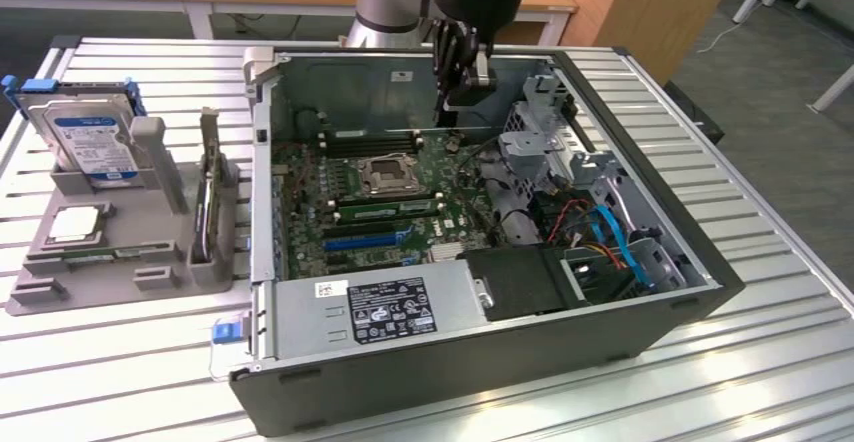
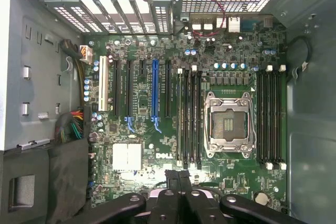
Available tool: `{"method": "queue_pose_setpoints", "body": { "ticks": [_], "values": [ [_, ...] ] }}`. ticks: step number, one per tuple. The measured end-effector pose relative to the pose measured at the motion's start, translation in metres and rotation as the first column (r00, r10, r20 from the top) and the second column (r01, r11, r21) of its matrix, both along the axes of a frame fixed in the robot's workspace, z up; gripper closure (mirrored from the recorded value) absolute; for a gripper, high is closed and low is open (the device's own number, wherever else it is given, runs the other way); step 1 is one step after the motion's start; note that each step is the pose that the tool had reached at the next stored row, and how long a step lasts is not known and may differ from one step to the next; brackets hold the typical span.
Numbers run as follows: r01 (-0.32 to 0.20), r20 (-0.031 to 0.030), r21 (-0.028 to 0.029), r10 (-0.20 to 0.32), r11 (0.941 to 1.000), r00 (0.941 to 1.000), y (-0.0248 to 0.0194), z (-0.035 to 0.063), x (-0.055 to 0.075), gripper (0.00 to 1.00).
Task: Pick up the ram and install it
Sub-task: 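Press down the ram until it locks into place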
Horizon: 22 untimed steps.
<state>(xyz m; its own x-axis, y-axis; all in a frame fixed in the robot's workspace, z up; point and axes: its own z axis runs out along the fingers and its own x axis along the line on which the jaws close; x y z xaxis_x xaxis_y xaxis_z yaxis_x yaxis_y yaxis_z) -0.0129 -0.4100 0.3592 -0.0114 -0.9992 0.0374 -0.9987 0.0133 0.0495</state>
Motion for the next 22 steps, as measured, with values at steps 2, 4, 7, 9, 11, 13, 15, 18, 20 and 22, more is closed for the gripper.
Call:
{"method": "queue_pose_setpoints", "body": {
  "ticks": [2, 4, 7, 9, 11, 13, 15, 18, 20, 22],
  "values": [
    [0.016, -0.0001, -0.0001, -0.016, 0.9999, 0.9999, 0.0, 0.0, 0.0, 0.89],
    [0.049, 0.0, -0.0001, -0.049, 0.9988, 0.9988, 0.0, 0.0, 0.0, 0.89],
    [0.1, 0.0001, 0.0, -0.1, 0.995, 0.995, 0.0, 0.0, 0.0, 0.89],
    [0.132, 0.0001, 0.0001, -0.132, 0.9912, 0.9912, 0.0, -0.0001, 0.0, 0.89],
    [0.165, 0.0002, 0.0, -0.165, 0.9862, 0.9862, 0.0, -0.0001, 0.0, 0.89],
    [0.198, 0.0002, 0.0, -0.198, 0.9801, 0.9801, 0.0, -0.0001, 0.0, 0.89],
    [0.234, 0.0002, 0.0001, -0.234, 0.9723, 0.9723, 0.0, -0.0002, 0.0, 0.89],
    [0.285, 0.0003, 0.0001, -0.285, 0.9585, 0.9585, 0.0, -0.0003, 0.0, 0.89],
    [0.319, 0.0004, 0.0001, -0.319, 0.9478, 0.9478, 0.0, -0.0005, 0.0, 0.89],
    [0.354, 0.0004, 0.0002, -0.354, 0.9354, 0.9354, 0.0, -0.0007, 0.0, 0.89]
  ]
}}
